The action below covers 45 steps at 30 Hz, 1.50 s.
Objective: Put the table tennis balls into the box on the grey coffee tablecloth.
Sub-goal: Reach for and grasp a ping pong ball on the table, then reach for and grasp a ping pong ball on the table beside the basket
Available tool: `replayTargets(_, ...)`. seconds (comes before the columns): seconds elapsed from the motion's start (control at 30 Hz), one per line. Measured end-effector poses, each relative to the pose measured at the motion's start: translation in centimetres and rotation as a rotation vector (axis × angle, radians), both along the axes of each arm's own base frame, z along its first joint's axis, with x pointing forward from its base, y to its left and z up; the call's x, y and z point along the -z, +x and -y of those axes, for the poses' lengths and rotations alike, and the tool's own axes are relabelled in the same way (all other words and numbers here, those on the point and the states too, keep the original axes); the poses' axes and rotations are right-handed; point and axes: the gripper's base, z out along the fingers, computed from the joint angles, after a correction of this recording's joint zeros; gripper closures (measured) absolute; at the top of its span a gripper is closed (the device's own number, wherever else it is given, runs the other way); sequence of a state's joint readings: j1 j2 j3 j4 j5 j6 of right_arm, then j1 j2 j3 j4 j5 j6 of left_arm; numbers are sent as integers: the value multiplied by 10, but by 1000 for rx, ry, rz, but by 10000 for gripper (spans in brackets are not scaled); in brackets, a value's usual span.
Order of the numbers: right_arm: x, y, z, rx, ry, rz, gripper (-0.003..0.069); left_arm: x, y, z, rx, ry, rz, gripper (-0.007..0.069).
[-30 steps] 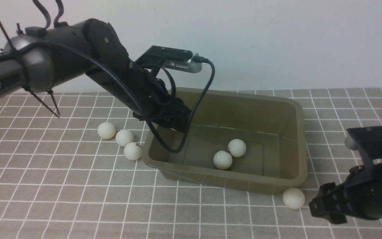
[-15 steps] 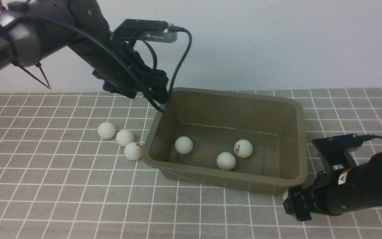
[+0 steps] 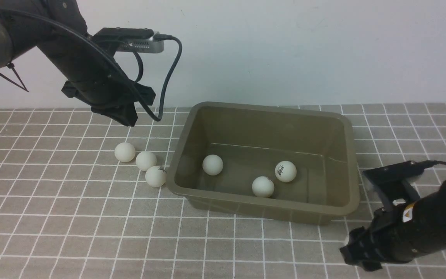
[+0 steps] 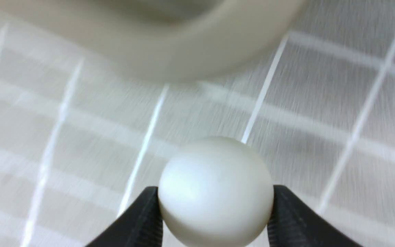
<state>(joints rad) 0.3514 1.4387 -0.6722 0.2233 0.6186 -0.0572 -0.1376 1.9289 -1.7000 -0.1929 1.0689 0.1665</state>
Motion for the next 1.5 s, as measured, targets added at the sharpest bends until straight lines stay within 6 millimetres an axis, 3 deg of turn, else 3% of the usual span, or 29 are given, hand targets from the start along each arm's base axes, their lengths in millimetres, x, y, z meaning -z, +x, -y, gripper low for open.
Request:
replayTargets(0.03,0,-1,0,-2,-2,-10,299,0,0,-1,-1,2,0,629)
replayTargets(0.1,-38,-17,3,-1,43,14,299,2,2,-7,-9,26,1,629)
replayTargets(0.17,-59,-19,3,18,77,45,299,5,4,-9,-11,38,1,629)
replayTargets(0.27,-92,-11,-1,34,121,115,299,14,9,-11,-12,60,4,616)
replayTargets(0.33,-122,13,-9,29,143,183,299,29,19,-11,-17,71,21,550)
replayTargets(0.37,-123,14,-10,29,143,184,299,30,20,-11,-18,72,24,537)
replayTargets(0.53,-121,73,-31,-27,96,153,281,53,33,-12,-27,91,44,293)
replayTargets(0.63,-111,98,-39,-45,56,99,187,65,38,-14,-52,111,47,137)
replayTargets(0.67,-110,104,-41,-53,36,83,141,71,41,-15,-61,122,44,88)
replayTargets(0.83,-116,111,-40,-68,-11,73,53,98,47,-18,-96,159,7,-3)
replayTargets(1.03,-141,100,-32,-76,-49,127,70,124,53,-18,-138,152,-13,27)
replayTargets(1.17,-168,84,-24,-77,-57,206,106,134,54,-18,-150,146,-38,263)
replayTargets(1.2,-174,81,-22,-77,-59,222,113,134,53,-18,-146,153,-43,293)
replayTargets(1.27,-183,73,-18,-74,-68,247,119,130,54,-19,-139,173,-57,279)
replayTargets(1.37,-194,64,-11,-61,-93,264,122,116,53,-21,-134,191,-66,279)
replayTargets(1.5,-216,39,7,14,-163,297,136,49,45,-17,-139,149,-18,279)
